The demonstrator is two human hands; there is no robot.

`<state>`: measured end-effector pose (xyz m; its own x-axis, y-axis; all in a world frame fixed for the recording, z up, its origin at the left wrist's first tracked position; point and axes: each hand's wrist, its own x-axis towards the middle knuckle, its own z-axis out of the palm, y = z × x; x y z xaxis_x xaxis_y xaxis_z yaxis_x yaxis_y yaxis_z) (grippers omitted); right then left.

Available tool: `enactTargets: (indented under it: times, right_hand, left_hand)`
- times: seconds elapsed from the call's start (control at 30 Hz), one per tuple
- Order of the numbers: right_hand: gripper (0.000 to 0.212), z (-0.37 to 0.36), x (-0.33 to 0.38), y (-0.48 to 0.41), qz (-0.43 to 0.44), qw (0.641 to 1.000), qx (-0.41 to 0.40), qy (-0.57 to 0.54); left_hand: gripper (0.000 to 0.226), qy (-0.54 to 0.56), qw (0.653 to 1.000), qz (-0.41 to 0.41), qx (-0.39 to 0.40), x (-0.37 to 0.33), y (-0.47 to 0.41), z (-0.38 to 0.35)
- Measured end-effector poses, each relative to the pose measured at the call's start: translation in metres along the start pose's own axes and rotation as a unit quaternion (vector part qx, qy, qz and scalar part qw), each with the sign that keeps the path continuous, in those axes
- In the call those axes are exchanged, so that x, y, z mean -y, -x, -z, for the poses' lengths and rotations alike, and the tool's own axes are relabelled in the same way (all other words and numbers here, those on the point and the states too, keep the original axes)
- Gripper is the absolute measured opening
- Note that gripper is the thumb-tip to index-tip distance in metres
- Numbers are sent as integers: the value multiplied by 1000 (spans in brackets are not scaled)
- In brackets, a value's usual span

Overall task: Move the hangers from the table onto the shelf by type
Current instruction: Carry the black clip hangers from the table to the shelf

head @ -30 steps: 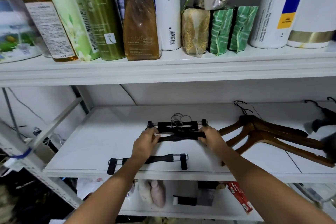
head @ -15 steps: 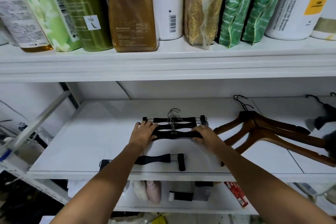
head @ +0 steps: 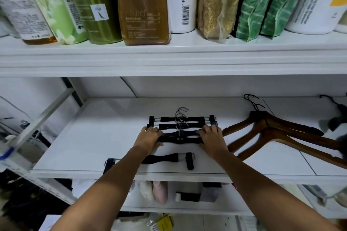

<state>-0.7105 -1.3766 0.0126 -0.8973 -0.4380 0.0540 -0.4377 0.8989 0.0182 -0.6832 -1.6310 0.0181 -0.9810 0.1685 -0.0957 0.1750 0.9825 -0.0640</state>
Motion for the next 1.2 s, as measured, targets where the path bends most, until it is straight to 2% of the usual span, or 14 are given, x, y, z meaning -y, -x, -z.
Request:
enactTargets:
  times: [0.1,0.27,0.37,0.5,0.73,1.07,1.2]
  right_hand:
    - [53,-1,4,7,23,1000,-14,-1]
    - [39,3,21,17,84,994,-41,-58]
    - [41,6,37,20,150,987,-2,-60]
    - [49,5,60,20,167,982,57,-62]
    - [49,-2,87,22,117,988,102,-22]
    - [42,-1,90,39,112,982,114,-104]
    - [42,3,89,41,115,983,101,-102]
  left_hand:
    - [47,3,1000,-3,-8,0,6,0]
    - [47,23,999,-8,-38,-3,15,3]
    - [38,28,996,-3,-79,-3,20,6]
    - [35,30,994,8,-105,4,29,12]
    - [36,24,994,19,-109,16,52,19]
    - [30,37,990,53,-125,37,73,23]
    - [27,22,993,67,-97,37,77,28]
